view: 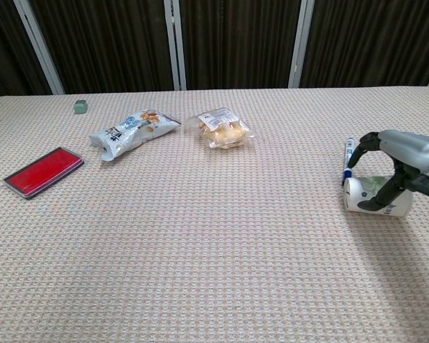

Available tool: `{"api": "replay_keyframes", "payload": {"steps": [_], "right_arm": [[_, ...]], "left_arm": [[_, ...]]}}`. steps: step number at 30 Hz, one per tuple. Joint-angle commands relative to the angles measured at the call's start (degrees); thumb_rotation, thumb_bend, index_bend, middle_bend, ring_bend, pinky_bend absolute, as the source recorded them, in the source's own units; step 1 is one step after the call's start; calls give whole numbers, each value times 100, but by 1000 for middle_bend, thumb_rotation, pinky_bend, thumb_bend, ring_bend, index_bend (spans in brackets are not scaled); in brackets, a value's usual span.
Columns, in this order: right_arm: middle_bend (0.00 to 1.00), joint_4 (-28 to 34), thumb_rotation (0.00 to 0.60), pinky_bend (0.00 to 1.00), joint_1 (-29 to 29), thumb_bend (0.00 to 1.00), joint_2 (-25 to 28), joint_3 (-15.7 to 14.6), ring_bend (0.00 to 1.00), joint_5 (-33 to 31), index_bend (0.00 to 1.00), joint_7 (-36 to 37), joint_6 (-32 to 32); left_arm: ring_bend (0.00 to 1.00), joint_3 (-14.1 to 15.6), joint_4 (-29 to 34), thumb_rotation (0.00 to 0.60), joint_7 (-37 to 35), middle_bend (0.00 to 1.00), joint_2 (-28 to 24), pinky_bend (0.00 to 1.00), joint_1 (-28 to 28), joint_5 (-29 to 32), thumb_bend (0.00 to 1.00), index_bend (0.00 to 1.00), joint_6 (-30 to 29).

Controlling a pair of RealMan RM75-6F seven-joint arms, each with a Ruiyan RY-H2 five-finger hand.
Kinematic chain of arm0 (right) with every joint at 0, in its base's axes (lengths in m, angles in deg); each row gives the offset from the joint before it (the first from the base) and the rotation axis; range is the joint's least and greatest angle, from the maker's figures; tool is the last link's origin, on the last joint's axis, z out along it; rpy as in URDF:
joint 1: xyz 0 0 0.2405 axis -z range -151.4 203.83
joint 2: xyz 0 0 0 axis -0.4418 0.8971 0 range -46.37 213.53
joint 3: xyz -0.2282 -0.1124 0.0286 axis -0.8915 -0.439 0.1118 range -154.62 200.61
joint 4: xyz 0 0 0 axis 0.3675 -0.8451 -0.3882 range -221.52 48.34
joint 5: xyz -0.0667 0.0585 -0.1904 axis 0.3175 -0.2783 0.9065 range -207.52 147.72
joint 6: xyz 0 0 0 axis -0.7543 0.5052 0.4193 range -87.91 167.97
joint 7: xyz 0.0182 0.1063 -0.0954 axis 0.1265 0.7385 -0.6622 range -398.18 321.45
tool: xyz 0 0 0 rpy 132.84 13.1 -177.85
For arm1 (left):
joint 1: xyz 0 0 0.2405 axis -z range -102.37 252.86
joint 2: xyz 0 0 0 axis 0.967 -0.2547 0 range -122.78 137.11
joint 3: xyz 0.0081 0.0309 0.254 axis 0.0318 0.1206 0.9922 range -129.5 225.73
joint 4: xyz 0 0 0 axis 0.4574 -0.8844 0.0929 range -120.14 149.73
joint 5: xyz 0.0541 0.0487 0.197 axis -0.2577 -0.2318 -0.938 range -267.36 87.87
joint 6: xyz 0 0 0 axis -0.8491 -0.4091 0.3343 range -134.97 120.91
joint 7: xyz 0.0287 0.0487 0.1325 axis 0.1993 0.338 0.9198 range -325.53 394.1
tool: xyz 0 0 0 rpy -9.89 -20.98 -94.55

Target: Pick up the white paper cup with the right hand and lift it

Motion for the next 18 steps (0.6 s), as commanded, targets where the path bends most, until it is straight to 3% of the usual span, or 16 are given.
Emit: {"api": "replay_keyframes", "payload": {"steps": [1,10,18], "right_arm": [[0,-102,600,0,-17,100,-109,14,0,-57,312,-91,14],[0,-331,600,0,-43,112,-348,67,0,-186,378,-321,53],[45,-391,600,0,-17,182,-399,138,0,-182,465,-372,75]], "left_arm": [[0,0,0,600,-2,0,-1,0,1,-1,136,0,1],[0,0,0,600,-13,0,-6,0,9,0,137,0,15],[0,-1,3,600,-18,0,-12,0,18,4,135,0,30]]}}
